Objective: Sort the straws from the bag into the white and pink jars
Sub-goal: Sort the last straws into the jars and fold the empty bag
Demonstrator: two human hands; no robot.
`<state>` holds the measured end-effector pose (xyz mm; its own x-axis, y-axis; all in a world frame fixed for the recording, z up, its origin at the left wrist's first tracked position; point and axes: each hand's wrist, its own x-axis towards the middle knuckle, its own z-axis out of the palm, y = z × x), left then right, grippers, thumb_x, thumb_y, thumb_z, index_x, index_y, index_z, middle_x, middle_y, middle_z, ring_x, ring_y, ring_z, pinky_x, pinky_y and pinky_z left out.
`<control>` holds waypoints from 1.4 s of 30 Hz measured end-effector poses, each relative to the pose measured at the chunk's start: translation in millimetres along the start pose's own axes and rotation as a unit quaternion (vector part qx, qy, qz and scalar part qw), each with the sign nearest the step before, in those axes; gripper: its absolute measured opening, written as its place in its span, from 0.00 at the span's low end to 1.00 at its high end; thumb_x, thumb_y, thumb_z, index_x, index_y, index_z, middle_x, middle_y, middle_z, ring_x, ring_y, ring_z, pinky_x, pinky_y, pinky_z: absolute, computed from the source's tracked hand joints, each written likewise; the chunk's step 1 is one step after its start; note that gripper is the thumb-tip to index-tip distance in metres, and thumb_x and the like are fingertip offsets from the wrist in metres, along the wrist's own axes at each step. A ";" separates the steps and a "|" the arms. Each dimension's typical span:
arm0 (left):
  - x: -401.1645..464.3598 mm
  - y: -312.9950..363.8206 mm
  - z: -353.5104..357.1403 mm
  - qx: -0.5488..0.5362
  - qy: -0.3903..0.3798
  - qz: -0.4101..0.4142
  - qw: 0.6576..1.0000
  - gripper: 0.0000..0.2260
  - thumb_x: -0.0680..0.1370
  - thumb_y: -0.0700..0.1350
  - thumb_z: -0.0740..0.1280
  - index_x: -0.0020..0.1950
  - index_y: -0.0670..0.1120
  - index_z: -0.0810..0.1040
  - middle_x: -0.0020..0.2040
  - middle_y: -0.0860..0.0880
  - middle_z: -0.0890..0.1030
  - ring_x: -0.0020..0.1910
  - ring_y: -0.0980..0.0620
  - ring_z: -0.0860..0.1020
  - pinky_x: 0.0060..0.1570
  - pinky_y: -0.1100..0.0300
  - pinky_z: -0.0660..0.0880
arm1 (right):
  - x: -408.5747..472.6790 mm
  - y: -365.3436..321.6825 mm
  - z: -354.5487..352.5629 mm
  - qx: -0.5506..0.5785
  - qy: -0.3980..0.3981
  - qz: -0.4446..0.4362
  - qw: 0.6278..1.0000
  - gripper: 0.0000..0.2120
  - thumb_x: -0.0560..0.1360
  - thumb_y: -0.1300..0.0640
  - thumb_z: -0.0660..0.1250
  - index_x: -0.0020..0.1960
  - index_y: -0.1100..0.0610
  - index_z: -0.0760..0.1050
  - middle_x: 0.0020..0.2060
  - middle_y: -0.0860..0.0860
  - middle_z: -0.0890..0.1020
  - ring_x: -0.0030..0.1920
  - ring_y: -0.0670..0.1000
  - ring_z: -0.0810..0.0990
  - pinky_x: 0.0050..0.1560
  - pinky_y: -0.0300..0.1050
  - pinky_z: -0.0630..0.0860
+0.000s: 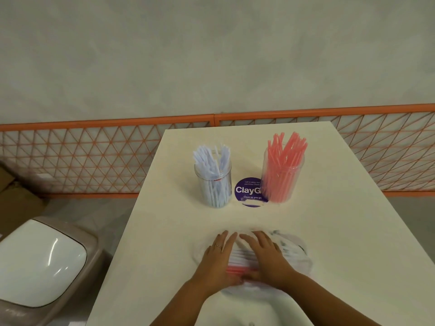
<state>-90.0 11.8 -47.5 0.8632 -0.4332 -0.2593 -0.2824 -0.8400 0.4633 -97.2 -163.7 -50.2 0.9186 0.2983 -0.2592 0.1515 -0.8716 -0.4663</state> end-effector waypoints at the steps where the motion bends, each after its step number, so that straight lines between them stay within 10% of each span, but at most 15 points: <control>1: -0.1 -0.2 1.2 0.002 -0.009 -0.007 1.000 0.49 0.67 0.62 0.71 0.75 0.53 0.42 0.78 0.50 0.43 0.76 0.50 0.43 0.75 0.52 0.51 | -2.0 2.2 -0.1 -0.008 -0.013 0.013 1.000 0.46 0.66 0.35 0.69 0.75 0.44 0.47 0.76 0.51 0.50 0.76 0.55 0.47 0.74 0.56 0.49; 9: -3.4 -9.4 5.8 -0.031 -0.009 -0.040 0.999 0.51 0.69 0.60 0.71 0.75 0.46 0.37 0.77 0.49 0.39 0.76 0.49 0.41 0.75 0.53 0.47 | -6.5 13.7 -1.0 0.011 -0.014 0.030 0.999 0.46 0.68 0.45 0.72 0.76 0.48 0.48 0.76 0.48 0.55 0.76 0.52 0.53 0.74 0.50 0.55; 17: -5.3 -17.7 7.7 -0.066 0.021 -0.039 0.997 0.51 0.69 0.58 0.72 0.75 0.45 0.39 0.77 0.49 0.41 0.76 0.52 0.43 0.74 0.58 0.47 | -13.9 8.9 -7.8 0.133 0.040 0.057 0.989 0.05 0.75 0.52 0.60 0.48 0.49 0.74 0.43 0.46 0.76 0.45 0.50 0.75 0.50 0.43 0.71; 21: -5.9 -19.7 7.2 -0.060 0.024 -0.030 0.997 0.50 0.69 0.57 0.72 0.75 0.44 0.40 0.77 0.49 0.42 0.76 0.52 0.43 0.74 0.60 0.46 | -14.8 10.7 -12.1 0.103 -0.005 0.051 0.993 0.08 0.77 0.56 0.60 0.55 0.53 0.73 0.53 0.52 0.78 0.52 0.53 0.75 0.52 0.43 0.71; 34: -8.1 -20.7 7.0 -0.050 0.026 -0.041 0.998 0.48 0.70 0.59 0.70 0.75 0.45 0.41 0.78 0.48 0.43 0.76 0.51 0.43 0.75 0.55 0.48 | -12.5 9.9 -44.6 0.111 0.002 -0.020 0.994 0.11 0.75 0.57 0.67 0.40 0.44 0.69 0.36 0.41 0.73 0.36 0.37 0.72 0.41 0.28 0.66; 42: -3.3 -11.4 -2.1 -0.165 0.052 -0.110 0.979 0.37 0.73 0.58 0.67 0.75 0.46 0.55 0.75 0.50 0.59 0.74 0.53 0.59 0.70 0.61 0.57 | -8.3 8.6 -68.6 0.356 0.052 0.022 0.933 0.03 0.74 0.60 0.69 0.48 0.55 0.79 0.35 0.46 0.85 0.39 0.43 0.84 0.45 0.30 0.74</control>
<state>-88.8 23.6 -50.1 0.9308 -0.2030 -0.3039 0.0514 -0.7507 0.6587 -78.4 -200.3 6.0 0.9541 0.1966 -0.2261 -0.1349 -0.3917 -0.9101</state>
